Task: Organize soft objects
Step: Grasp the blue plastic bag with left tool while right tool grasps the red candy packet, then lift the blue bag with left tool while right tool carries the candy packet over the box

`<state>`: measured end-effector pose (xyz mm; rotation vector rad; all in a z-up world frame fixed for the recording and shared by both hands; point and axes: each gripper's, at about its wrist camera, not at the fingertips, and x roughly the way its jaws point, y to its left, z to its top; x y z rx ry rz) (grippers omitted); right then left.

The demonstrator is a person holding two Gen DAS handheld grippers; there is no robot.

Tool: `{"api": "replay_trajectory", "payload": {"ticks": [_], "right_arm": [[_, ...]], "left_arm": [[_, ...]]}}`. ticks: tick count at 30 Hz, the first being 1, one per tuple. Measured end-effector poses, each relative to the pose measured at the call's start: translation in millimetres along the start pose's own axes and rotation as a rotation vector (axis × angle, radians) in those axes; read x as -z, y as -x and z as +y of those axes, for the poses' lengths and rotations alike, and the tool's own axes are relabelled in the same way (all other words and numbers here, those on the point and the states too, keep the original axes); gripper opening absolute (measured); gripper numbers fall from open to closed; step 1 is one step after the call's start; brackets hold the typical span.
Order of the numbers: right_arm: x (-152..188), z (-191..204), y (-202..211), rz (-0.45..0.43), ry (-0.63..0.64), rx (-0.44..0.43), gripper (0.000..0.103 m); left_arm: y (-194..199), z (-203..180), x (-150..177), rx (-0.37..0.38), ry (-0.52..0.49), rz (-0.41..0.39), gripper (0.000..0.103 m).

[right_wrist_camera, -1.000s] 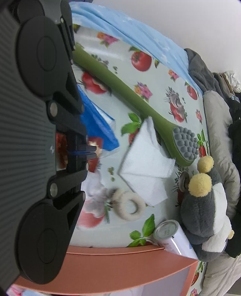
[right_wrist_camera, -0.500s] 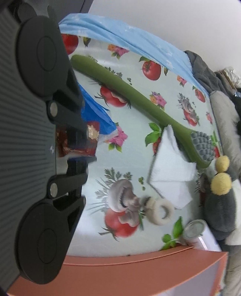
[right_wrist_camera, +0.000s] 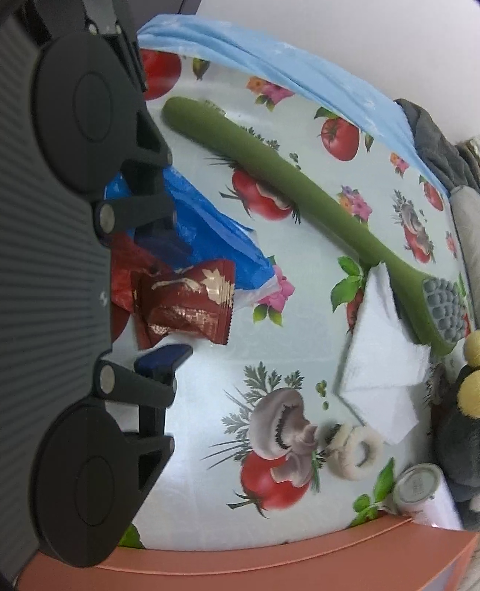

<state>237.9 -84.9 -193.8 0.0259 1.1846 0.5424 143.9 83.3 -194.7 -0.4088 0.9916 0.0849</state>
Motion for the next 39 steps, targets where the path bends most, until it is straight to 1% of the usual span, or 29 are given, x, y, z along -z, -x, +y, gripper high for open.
{"api": "replay_trajectory", "payload": {"ticks": [3,4,7,9,11,12,13,15,18,23,33,36,37,38,39], "right_arm": [[0.0,-2.5,5.1,-0.009,-0.008,0.005,0.04],[-0.1,-3.9,7.9,-0.015,-0.009,0.006,0.036],[0.4,-10.2,19.0,-0.033,-0.018,0.016,0.036],[2.5,-15.3,26.0,-0.043,-0.02,0.034,0.035],[6.1,-21.0,32.2,-0.049,-0.028,0.054,0.035],[8.6,-23.3,34.2,-0.048,-0.031,0.058,0.035],[11.7,-25.2,36.1,-0.045,-0.035,0.063,0.035],[18.6,-28.6,38.3,-0.034,-0.038,0.071,0.035],[28.8,-32.2,38.9,-0.017,-0.045,0.091,0.035],[40.1,-36.7,39.3,-0.003,-0.047,0.105,0.035],[41.3,-43.8,38.0,-0.011,-0.052,0.116,0.035],[41.9,-45.4,41.9,-0.025,-0.06,0.123,0.035],[42.4,-45.9,43.7,-0.032,-0.063,0.125,0.035],[42.8,-46.1,45.4,-0.037,-0.067,0.125,0.035],[43.2,-46.8,47.6,-0.043,-0.073,0.126,0.035]], "left_arm": [[0.6,-1.7,1.0,0.001,-0.004,0.004,0.009],[0.5,-2.6,1.3,0.0,-0.003,0.006,0.009],[0.5,-5.4,3.5,-0.006,0.0,0.012,0.01],[0.0,-6.7,4.8,-0.008,-0.003,0.021,0.02],[1.4,-8.1,5.3,0.0,-0.01,0.019,0.046],[2.9,-8.7,5.6,0.007,-0.018,0.013,0.049],[4.5,-9.9,5.6,0.011,-0.03,0.006,0.049],[4.6,-12.3,4.5,0.001,-0.051,0.013,0.049],[4.9,-13.6,3.1,0.016,-0.05,0.012,0.049],[1.9,-21.7,0.0,-0.014,-0.112,0.0,0.049],[-19.7,-37.4,-6.0,-0.041,-0.223,0.011,0.048],[-26.5,-43.2,-6.5,-0.058,-0.252,0.019,0.039],[-29.9,-44.8,-6.7,-0.076,-0.258,0.033,0.031],[-31.4,-45.9,-6.9,-0.077,-0.26,0.039,0.026],[-31.4,-46.5,-6.8,-0.072,-0.258,0.038,0.023]]}}
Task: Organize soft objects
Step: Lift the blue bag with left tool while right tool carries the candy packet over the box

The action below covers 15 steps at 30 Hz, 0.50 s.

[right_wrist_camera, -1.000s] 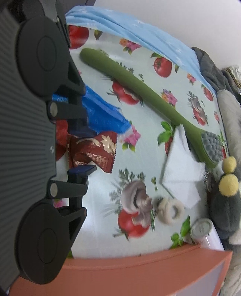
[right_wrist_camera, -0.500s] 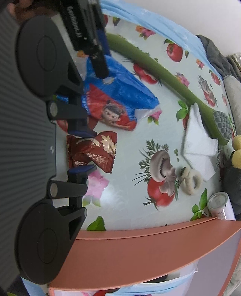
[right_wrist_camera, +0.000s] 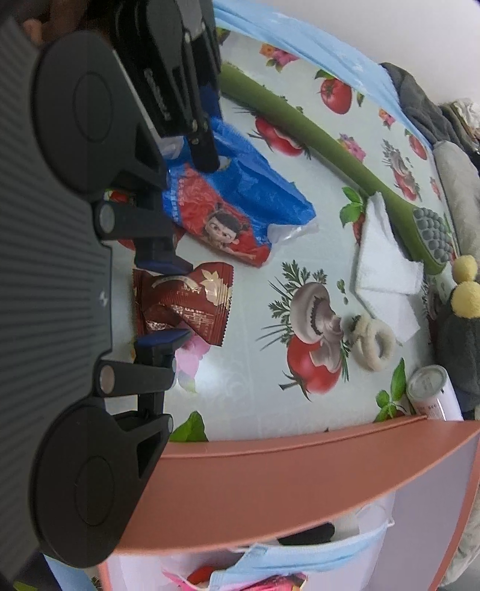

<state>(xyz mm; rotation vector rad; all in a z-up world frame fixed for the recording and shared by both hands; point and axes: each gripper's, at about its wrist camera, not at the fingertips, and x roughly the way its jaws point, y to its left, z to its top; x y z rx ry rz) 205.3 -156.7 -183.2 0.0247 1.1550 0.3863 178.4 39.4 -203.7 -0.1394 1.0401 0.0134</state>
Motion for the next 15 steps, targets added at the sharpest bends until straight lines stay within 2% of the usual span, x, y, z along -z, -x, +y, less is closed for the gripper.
{"api": "replay_trajectory", "payload": {"ticks": [5,15], "right_arm": [[2.1,-1.0,14.0,-0.03,-0.003,-0.001,0.035],[13.6,6.6,63.9,-0.136,-0.001,-0.001,0.035]], "left_arm": [[11.5,-3.8,-0.3,0.0,0.025,-0.02,0.015],[67.8,-9.8,11.8,0.021,0.082,-0.09,0.012]]}}
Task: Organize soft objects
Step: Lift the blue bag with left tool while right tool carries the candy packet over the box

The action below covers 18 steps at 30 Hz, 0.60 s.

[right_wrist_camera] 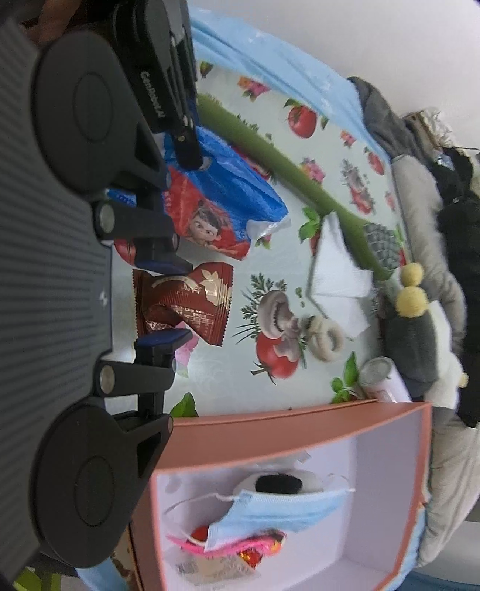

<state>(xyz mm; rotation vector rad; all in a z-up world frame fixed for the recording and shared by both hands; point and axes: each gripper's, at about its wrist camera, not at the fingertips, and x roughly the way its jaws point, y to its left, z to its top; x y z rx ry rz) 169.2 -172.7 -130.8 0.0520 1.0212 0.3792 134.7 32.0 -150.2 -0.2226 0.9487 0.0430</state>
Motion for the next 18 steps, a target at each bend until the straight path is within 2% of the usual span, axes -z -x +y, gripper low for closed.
{"api": "replay_trajectory", "payload": {"ticks": [18], "right_arm": [[31.5,3.4,92.0,-0.146,-0.017,0.006,0.035]], "left_arm": [[97.7,-18.7,31.4,0.045,0.034,-0.133,0.012]]}}
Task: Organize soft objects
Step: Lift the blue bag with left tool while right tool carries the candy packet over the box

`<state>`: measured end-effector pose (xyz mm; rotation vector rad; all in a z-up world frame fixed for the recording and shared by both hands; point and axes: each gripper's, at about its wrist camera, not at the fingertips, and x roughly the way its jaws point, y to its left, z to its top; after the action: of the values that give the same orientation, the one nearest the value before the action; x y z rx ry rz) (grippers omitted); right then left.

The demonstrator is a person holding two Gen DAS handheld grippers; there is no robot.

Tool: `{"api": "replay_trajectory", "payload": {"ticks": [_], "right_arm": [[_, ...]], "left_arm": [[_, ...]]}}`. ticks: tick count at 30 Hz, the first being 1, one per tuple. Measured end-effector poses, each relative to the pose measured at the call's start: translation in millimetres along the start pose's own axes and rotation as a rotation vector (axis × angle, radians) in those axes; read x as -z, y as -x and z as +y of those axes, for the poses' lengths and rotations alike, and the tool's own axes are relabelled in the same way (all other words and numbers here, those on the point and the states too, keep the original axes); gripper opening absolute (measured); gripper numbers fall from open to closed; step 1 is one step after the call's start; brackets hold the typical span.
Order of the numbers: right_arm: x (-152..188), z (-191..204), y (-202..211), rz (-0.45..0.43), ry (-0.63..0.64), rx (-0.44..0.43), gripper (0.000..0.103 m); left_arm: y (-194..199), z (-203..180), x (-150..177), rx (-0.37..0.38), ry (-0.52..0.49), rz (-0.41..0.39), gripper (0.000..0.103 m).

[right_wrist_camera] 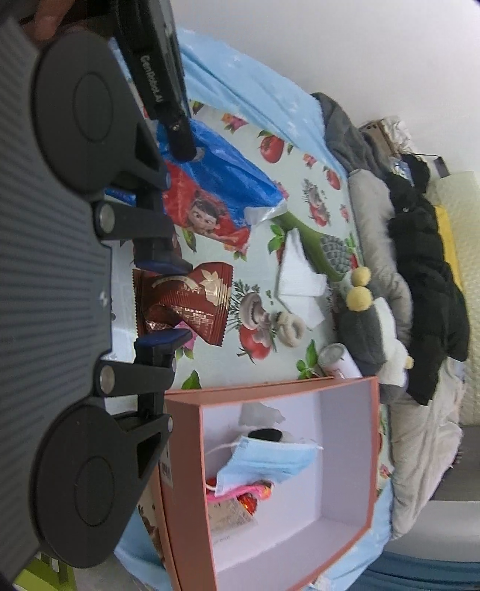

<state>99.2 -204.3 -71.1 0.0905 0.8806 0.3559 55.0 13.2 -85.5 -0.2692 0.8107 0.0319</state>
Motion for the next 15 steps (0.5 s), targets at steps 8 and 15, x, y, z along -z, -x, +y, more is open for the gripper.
{"api": "replay_trajectory", "payload": {"ticks": [8,15], "right_arm": [[5.6,0.3,26.7,-0.042,0.0,-0.002,0.035],[12.5,-0.3,44.9,-0.07,-0.002,0.007,0.035]], "left_arm": [[30.5,-7.8,7.5,0.016,0.031,-0.041,0.012],[47.4,-19.5,15.6,0.046,0.025,-0.062,0.012]]}}
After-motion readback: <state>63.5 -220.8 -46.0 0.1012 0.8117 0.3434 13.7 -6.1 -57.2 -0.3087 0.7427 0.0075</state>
